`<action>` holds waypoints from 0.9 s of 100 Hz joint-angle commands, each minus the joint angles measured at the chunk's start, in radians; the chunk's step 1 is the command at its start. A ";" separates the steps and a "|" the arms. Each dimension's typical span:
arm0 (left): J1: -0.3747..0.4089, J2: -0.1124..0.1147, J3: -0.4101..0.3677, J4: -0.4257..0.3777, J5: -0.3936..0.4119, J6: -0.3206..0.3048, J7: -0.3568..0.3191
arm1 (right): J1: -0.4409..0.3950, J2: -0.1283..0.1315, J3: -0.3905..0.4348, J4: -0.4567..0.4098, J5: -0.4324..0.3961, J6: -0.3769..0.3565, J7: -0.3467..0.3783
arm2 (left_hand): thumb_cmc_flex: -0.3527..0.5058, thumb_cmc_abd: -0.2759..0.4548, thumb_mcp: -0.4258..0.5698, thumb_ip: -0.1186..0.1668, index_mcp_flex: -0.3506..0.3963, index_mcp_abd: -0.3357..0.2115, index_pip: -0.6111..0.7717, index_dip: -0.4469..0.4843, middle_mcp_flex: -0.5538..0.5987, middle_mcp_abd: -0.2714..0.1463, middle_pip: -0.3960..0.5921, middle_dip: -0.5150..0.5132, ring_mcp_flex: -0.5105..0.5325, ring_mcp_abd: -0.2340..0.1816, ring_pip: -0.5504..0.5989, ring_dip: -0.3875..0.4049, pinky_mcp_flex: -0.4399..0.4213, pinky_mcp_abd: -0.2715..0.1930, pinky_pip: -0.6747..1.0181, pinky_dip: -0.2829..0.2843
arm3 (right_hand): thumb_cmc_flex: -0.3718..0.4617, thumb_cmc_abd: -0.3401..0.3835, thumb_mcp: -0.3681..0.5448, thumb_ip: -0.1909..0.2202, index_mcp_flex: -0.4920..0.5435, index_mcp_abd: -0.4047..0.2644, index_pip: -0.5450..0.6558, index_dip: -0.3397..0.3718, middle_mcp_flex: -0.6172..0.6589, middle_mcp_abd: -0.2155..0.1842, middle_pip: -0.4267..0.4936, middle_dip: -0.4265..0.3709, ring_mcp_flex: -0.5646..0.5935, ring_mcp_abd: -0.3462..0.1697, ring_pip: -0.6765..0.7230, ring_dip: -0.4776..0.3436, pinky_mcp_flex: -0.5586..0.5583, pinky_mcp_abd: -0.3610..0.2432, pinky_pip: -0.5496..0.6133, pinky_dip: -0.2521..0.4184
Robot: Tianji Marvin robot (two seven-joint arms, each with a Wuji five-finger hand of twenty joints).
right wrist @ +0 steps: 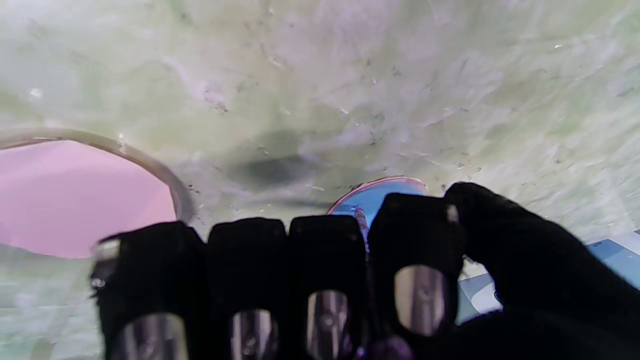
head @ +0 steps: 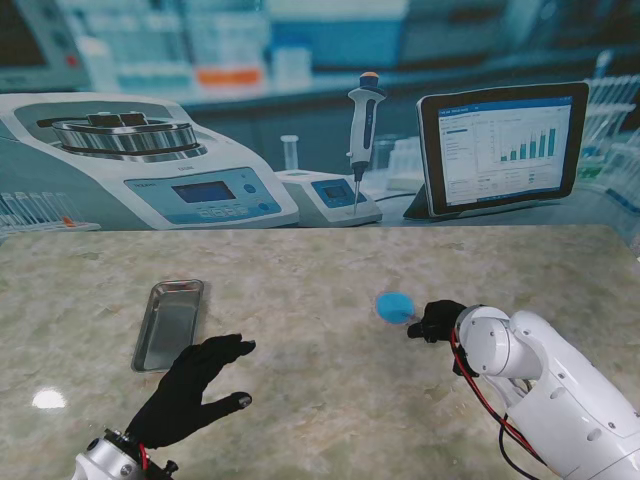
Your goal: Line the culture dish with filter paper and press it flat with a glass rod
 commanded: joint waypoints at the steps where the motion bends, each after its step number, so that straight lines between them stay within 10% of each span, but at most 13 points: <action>1: 0.007 0.000 -0.001 -0.003 0.000 0.001 -0.003 | -0.010 -0.003 0.003 0.007 0.006 0.003 -0.008 | 0.016 0.028 -0.023 0.029 -0.007 0.008 -0.021 -0.011 -0.036 0.000 -0.010 -0.020 -0.035 -0.033 -0.017 -0.012 -0.004 -0.037 -0.039 -0.042 | -0.020 0.016 -0.006 0.017 0.051 0.074 0.111 0.018 0.051 -0.058 0.104 0.006 0.041 -0.111 0.118 0.038 0.043 -0.017 0.302 0.024; 90: -0.014 0.000 -0.016 0.016 -0.007 -0.049 -0.004 | -0.225 -0.030 0.157 -0.262 0.146 -0.146 -0.123 | 0.067 0.006 -0.017 0.033 0.007 -0.002 0.031 0.017 -0.023 0.001 0.034 0.005 0.007 -0.025 0.005 0.026 0.026 -0.032 0.037 0.061 | -0.023 0.011 0.000 0.015 0.051 0.074 0.111 0.018 0.050 -0.053 0.105 0.007 0.041 -0.105 0.119 0.039 0.042 -0.008 0.302 0.029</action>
